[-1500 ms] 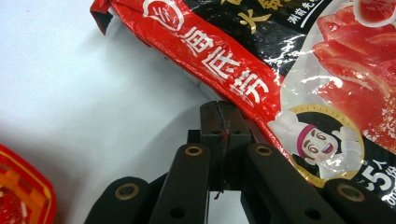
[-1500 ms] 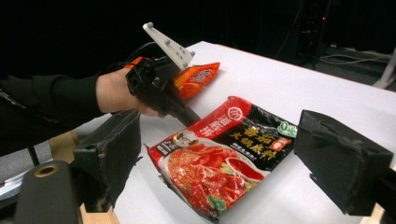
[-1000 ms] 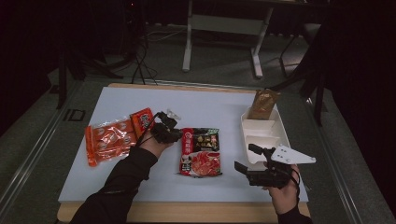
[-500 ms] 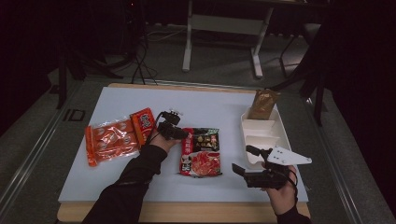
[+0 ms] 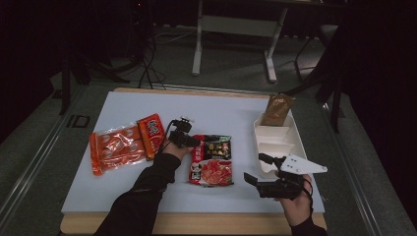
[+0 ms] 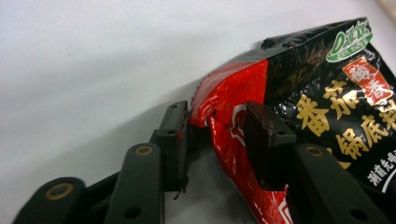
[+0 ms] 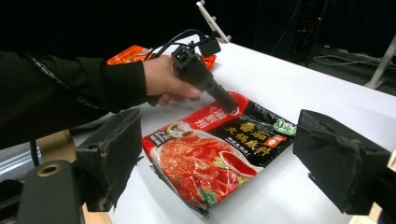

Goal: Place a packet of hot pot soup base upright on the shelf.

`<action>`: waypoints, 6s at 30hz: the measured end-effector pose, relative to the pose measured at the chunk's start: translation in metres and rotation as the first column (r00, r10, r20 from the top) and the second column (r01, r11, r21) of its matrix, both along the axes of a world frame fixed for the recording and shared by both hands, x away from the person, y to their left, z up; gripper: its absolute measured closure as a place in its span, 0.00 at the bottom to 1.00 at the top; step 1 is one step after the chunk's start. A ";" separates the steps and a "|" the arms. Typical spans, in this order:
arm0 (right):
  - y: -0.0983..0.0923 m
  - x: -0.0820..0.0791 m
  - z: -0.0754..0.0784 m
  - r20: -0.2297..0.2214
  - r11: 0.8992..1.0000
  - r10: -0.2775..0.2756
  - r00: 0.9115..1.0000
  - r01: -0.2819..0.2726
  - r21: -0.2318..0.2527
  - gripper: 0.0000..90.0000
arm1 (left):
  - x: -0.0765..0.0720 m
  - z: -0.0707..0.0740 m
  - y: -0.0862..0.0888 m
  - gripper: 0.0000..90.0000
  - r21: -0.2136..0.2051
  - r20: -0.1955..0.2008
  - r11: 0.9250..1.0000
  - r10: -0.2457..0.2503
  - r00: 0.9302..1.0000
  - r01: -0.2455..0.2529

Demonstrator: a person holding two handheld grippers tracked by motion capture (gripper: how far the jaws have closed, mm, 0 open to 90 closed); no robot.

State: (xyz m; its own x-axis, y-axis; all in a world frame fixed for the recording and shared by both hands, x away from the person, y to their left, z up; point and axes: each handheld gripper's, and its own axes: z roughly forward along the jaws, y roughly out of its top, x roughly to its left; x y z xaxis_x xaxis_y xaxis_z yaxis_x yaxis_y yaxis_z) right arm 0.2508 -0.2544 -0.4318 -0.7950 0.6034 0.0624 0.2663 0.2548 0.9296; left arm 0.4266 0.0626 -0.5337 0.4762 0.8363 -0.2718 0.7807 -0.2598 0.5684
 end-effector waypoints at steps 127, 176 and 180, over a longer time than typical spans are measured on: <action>-0.021 0.068 0.104 0.045 0.998 -0.067 0.997 0.066 0.016 0.87 | -0.126 0.121 0.037 0.02 -0.376 0.524 0.861 -0.108 0.845 0.343; -0.107 0.154 0.069 0.122 0.953 -0.275 0.954 0.287 -0.094 0.86 | -0.196 0.019 0.103 0.02 -0.299 0.546 0.910 -0.084 0.833 0.287; -0.105 0.157 0.061 0.107 0.952 -0.272 0.956 0.284 -0.111 0.86 | -0.196 0.018 0.103 0.02 -0.303 0.548 0.908 -0.082 0.832 0.288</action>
State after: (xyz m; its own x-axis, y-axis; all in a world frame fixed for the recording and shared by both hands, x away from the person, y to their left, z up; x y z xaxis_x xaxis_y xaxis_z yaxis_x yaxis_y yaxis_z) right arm 0.4082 -0.3594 -0.3706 -0.5935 0.7997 -0.0906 0.2600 0.2970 0.9188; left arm 0.2309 0.1656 -0.5159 0.7662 0.6094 -0.2037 0.3056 -0.0667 0.9498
